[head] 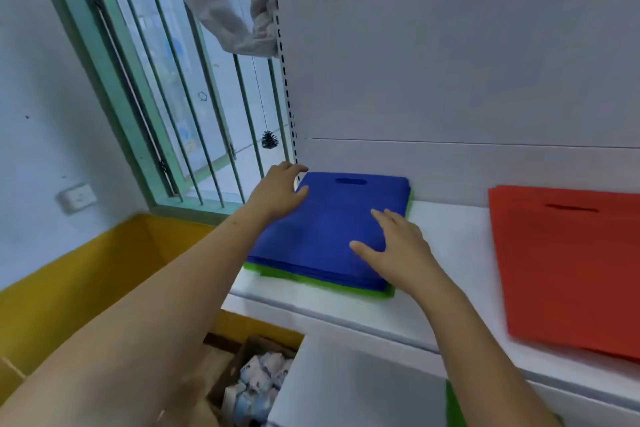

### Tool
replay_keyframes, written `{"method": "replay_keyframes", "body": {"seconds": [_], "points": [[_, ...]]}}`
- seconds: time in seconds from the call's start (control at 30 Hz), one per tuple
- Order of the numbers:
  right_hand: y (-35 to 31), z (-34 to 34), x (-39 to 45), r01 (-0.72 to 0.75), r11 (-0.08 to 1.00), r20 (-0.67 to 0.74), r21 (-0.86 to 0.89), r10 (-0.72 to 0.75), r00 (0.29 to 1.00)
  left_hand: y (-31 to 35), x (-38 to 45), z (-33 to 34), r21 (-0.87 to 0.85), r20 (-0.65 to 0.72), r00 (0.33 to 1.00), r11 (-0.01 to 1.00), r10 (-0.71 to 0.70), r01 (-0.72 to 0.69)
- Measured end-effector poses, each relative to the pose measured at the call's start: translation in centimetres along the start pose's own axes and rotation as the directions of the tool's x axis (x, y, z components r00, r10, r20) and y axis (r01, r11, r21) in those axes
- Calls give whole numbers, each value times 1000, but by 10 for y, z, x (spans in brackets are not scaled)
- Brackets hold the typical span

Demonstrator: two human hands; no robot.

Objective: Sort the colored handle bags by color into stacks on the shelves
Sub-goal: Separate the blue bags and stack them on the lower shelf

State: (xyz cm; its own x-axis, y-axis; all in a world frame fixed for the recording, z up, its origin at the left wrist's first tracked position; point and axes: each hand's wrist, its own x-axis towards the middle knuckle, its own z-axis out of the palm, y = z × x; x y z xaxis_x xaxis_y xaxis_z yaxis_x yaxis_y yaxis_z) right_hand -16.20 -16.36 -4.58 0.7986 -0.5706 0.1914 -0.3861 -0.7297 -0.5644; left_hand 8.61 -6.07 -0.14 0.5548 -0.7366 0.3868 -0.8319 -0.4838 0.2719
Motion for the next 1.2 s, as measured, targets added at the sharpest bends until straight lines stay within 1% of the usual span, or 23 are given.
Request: {"method": "replay_keyframes", "body": {"seconds": [0.07,0.1,0.17,0.23,0.3,0.33,0.4,0.5,0.57,0.63,0.73,0.8,0.9,0.97,1.03,1.1,1.13,1.2], "points": [[-2,3,24,-27,990,58,-137,35,998,-14,26,11,59,59,998,998,15,-18],[0,6,29,-47,985,82,-165,61,995,-19,37,17,94,96,994,994,47,-56],[4,14,29,-81,980,144,-181,108,984,-26,56,31,166,195,972,972,131,-165],[8,19,26,-95,975,169,-200,129,977,-31,73,42,199,267,946,949,186,-243],[9,18,26,-102,970,162,-222,140,977,-40,87,54,200,292,935,944,200,-264],[8,18,25,-119,972,158,-202,152,976,-44,91,61,199,294,933,942,206,-270],[5,19,21,-163,981,147,-102,177,973,-53,94,73,193,268,936,938,231,-287],[4,22,17,-188,982,116,12,185,976,-61,90,87,163,131,953,942,275,-294],[5,25,20,-200,980,76,21,198,977,-60,88,89,205,44,955,933,294,-296],[5,31,25,-215,977,0,-6,215,977,-57,85,88,240,-16,947,921,321,-308],[-1,39,30,-231,972,-103,-36,227,968,-50,78,81,246,-30,930,904,367,-349],[-9,40,29,-240,970,-158,-26,233,960,-44,75,75,186,-2,911,895,413,-405],[-18,39,19,-308,951,-212,0,301,930,-36,69,59,46,-20,874,874,486,-485],[-25,36,3,-335,938,-245,92,348,905,-27,66,48,-43,-28,854,853,519,-520],[-36,31,-17,-341,918,-300,202,390,871,-16,64,36,-197,-19,857,838,515,-508],[-41,22,-38,-343,908,-398,240,415,818,-1,67,24,-382,-32,861,790,507,-479],[-43,17,-50,-362,898,-445,250,439,780,10,67,18,-468,-43,867,757,496,-456],[-47,5,-75,-410,865,-531,290,502,682,37,65,11,-625,-59,885,674,461,-393]]}}
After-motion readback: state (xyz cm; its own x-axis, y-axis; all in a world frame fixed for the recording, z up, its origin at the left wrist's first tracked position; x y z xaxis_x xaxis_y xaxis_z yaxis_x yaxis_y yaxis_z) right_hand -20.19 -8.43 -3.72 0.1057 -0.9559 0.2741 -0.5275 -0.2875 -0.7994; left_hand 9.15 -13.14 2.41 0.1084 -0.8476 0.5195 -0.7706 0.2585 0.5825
